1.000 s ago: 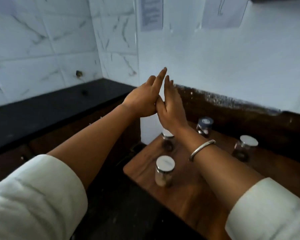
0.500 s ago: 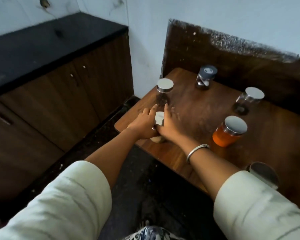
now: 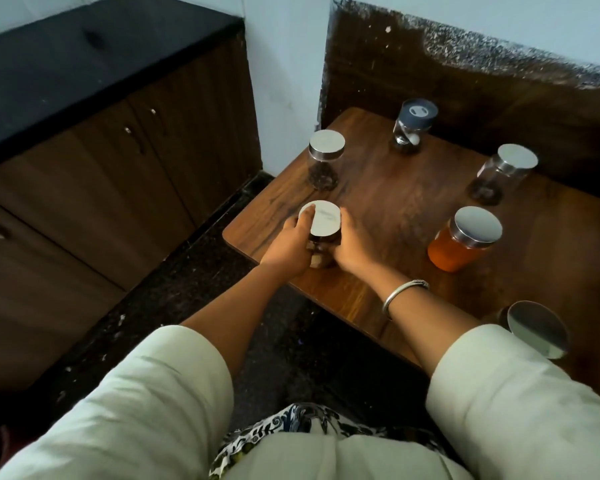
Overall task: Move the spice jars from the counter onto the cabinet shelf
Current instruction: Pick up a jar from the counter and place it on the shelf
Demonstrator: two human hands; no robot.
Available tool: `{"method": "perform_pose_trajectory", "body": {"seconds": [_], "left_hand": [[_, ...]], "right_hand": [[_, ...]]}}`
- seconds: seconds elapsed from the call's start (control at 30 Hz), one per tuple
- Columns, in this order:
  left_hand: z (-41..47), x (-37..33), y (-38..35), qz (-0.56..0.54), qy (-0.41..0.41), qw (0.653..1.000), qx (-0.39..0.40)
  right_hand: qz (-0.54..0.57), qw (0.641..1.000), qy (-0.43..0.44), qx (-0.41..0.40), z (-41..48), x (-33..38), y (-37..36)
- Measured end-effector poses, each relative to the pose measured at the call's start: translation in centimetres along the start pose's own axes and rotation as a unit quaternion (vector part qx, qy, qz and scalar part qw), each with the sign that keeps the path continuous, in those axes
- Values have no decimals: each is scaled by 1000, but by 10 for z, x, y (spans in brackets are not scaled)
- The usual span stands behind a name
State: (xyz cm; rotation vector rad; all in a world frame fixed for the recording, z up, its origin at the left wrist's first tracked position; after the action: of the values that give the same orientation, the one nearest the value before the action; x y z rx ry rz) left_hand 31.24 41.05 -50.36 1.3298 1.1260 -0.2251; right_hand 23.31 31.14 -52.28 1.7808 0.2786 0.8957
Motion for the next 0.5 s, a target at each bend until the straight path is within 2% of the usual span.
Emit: {"method": "perform_pose_trajectory", "body": {"seconds": [0.1, 0.23, 0.37, 0.5], "left_hand": [[-2, -14, 6, -28, -20, 998, -45], [-6, -47, 12, -107, -65, 989, -84], [-18, -87, 9, -201, -117, 969, -87], [-33, -126, -1, -253, -170, 948, -95]], "right_hand": [[66, 997, 19, -43, -8, -1, 15], [150, 986, 24, -60, -27, -11, 54], [210, 967, 66, -128, -57, -17, 101], [269, 944, 70, -179, -84, -25, 131]]}}
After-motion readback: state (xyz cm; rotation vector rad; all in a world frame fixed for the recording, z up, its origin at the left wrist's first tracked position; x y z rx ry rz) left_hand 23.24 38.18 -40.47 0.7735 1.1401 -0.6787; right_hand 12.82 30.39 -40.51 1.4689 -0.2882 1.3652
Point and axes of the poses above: each hand's wrist, its own z-axis towards the middle knuckle, its own y-axis out of the back of the hand, x = y × z, the point moved 3 cm from there along z, towards the middle knuckle, and after that the axes turned 15 degrees about -z, right-handed, at the moved point
